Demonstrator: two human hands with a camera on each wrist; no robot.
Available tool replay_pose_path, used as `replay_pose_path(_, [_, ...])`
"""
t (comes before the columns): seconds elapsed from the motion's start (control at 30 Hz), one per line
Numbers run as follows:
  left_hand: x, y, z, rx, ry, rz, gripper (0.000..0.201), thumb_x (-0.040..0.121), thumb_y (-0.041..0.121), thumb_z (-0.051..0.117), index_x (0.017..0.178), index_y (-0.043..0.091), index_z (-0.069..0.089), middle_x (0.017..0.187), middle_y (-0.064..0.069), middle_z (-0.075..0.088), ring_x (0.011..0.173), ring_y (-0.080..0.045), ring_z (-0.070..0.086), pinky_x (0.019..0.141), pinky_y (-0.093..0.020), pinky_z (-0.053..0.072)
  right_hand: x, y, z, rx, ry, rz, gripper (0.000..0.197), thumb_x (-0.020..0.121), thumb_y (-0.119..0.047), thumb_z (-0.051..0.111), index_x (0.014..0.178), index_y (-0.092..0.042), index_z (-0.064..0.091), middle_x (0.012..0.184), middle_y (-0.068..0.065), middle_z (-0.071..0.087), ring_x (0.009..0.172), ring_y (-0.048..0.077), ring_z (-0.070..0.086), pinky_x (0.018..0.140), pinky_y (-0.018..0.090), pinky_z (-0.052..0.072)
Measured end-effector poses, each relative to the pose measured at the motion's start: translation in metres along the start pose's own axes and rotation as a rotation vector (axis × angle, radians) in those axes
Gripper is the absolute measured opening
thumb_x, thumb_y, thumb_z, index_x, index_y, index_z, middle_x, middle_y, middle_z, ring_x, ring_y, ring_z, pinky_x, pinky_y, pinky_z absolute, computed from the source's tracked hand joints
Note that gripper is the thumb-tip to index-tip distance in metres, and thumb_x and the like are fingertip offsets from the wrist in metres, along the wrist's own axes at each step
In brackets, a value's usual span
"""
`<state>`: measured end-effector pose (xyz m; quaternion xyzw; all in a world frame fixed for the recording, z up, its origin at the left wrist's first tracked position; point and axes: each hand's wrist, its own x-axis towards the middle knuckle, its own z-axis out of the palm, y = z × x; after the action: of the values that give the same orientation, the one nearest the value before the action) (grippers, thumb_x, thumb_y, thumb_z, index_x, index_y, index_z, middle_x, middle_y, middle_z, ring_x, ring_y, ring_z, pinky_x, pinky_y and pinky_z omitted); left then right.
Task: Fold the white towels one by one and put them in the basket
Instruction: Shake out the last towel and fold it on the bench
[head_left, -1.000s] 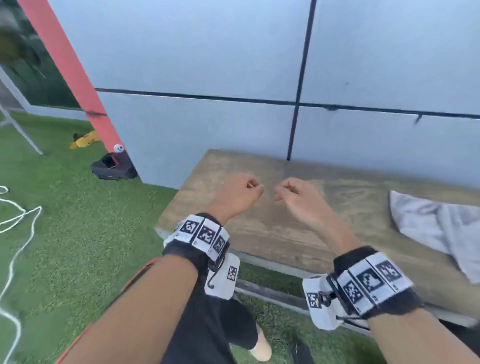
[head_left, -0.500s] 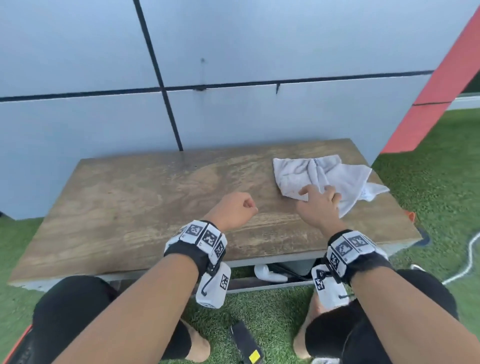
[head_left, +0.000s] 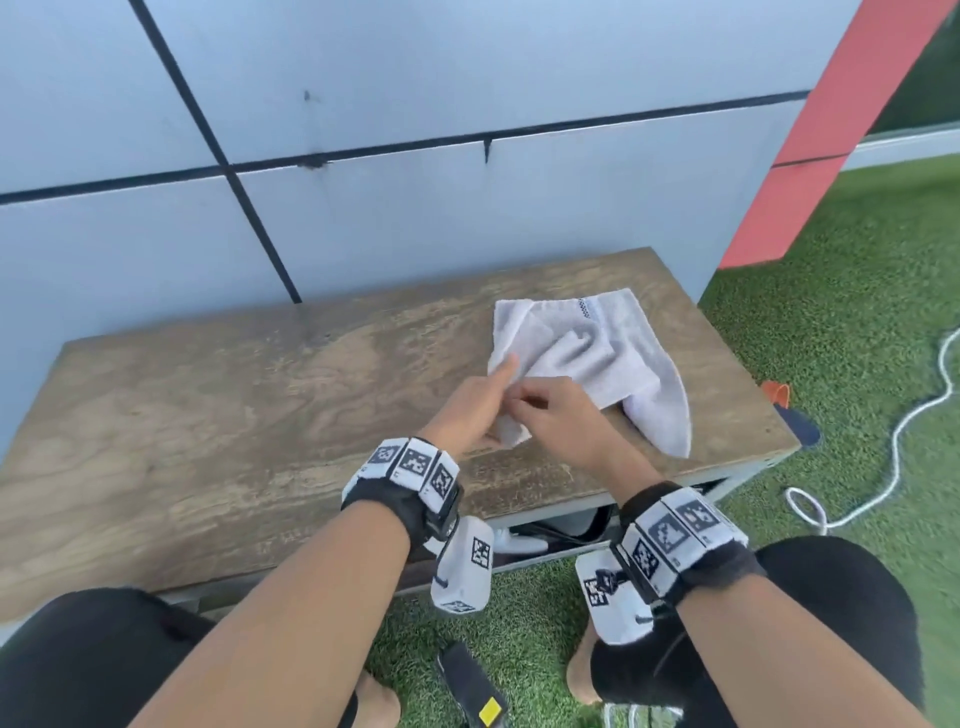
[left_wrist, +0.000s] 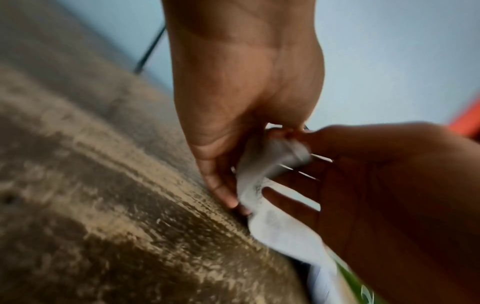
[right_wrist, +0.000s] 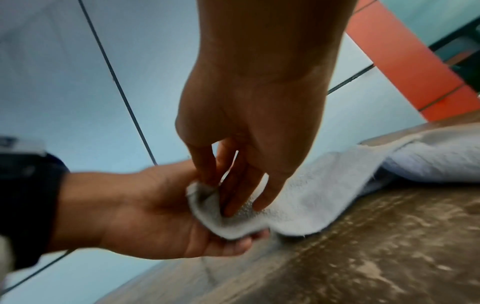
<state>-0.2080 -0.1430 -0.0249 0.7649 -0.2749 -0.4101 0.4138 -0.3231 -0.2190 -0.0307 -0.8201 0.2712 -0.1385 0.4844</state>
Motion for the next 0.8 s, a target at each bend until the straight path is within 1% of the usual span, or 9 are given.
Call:
replay_pose_path(0.07, [-0.002,-0.002,-0.008,-0.114,0.128,0.02,0.033,0.095,0.034,0.06,0.078,0.007,0.07,0.065,-0.008,0.067,0.063,-0.021,0.064,0.071,-0.043,0.056,-0.001,-0.008,0.004,0.059,-0.064,-0.047,0.023,0.092,-0.009,0.057,0.076,-0.015,0.072,0.073,0.006,0.069,0.066,0.015,0.056,0.062,0.033,0.046])
replay_pose_path(0.17, [-0.005,-0.007,-0.032,-0.077,0.292,0.073,0.026,0.095,0.027,0.056,0.074,0.01,0.06,0.059,-0.008,0.059,0.054,-0.02,0.054,0.055,-0.028,0.043,0.002,0.002,0.001,-0.006,0.251,0.011,0.013,0.093,-0.012,0.055,0.092,-0.014,0.067,0.091,0.003,0.069,0.083,0.017,0.062,0.076,0.035,0.052])
replay_pose_path(0.23, [-0.008,-0.01,-0.053,-0.043,0.375,0.102,0.024,0.093,0.029,0.053,0.078,0.011,0.057,0.064,-0.007,0.053,0.057,-0.019,0.05,0.054,-0.026,0.038,0.002,0.017,-0.006,-0.213,0.41,0.155,0.027,0.089,-0.013,0.055,0.115,-0.014,0.057,0.118,0.006,0.058,0.111,0.024,0.053,0.094,0.042,0.048])
replay_pose_path(0.37, [-0.011,-0.015,-0.101,-0.048,0.647,0.102,0.018,0.092,0.022,0.054,0.078,0.011,0.049,0.068,-0.001,0.046,0.062,-0.019,0.044,0.045,-0.022,0.031,-0.011,0.035,-0.007,-0.645,0.096,0.481,0.065,0.078,-0.021,0.059,0.138,-0.014,0.033,0.143,0.017,0.028,0.135,0.039,0.023,0.111,0.052,0.025])
replay_pose_path(0.47, [-0.016,-0.02,-0.125,-0.224,0.836,0.081,0.025,0.09,0.026,0.057,0.11,0.013,0.052,0.091,0.003,0.057,0.09,-0.023,0.058,0.07,-0.026,0.047,-0.014,0.033,0.005,-0.775,0.017,0.418,0.041,0.082,-0.016,0.056,0.121,-0.016,0.047,0.131,0.013,0.042,0.123,0.036,0.04,0.107,0.051,0.034])
replay_pose_path(0.53, [-0.021,-0.027,-0.126,-0.124,0.809,0.032,0.059,0.085,0.034,0.064,0.137,0.019,0.041,0.128,-0.005,0.055,0.117,-0.027,0.055,0.098,-0.038,0.047,-0.011,0.025,0.014,-0.677,0.05,0.326,0.027,0.084,-0.008,0.055,0.11,-0.017,0.056,0.119,0.006,0.054,0.109,0.029,0.053,0.098,0.045,0.043])
replay_pose_path(0.6, [-0.025,-0.036,-0.116,0.182,0.754,0.045,0.072,0.081,0.037,0.07,0.144,0.026,0.038,0.151,-0.01,0.036,0.139,-0.028,0.036,0.114,-0.046,0.034,-0.009,0.016,0.026,-0.466,0.004,0.231,0.021,0.089,-0.005,0.058,0.105,-0.019,0.061,0.112,0.0,0.061,0.102,0.022,0.061,0.082,0.032,0.049])
replay_pose_path(0.67, [-0.03,-0.045,-0.099,0.383,0.598,0.149,0.064,0.08,0.032,0.073,0.138,0.028,0.047,0.152,-0.009,0.033,0.144,-0.027,0.027,0.118,-0.044,0.026,-0.006,0.002,0.04,-0.21,-0.093,0.119,0.023,0.094,-0.006,0.058,0.108,-0.024,0.061,0.107,-0.009,0.062,0.097,0.012,0.062,0.069,0.018,0.044])
replay_pose_path(0.8, [-0.041,-0.074,-0.071,0.362,0.034,0.225,0.061,0.084,0.042,0.075,0.14,0.031,0.052,0.147,0.005,0.049,0.138,-0.017,0.043,0.114,-0.041,0.036,-0.005,-0.01,0.056,-0.053,-0.116,0.029,0.038,0.095,-0.003,0.052,0.127,-0.024,0.054,0.119,-0.005,0.064,0.092,0.007,0.062,0.066,0.018,0.044])
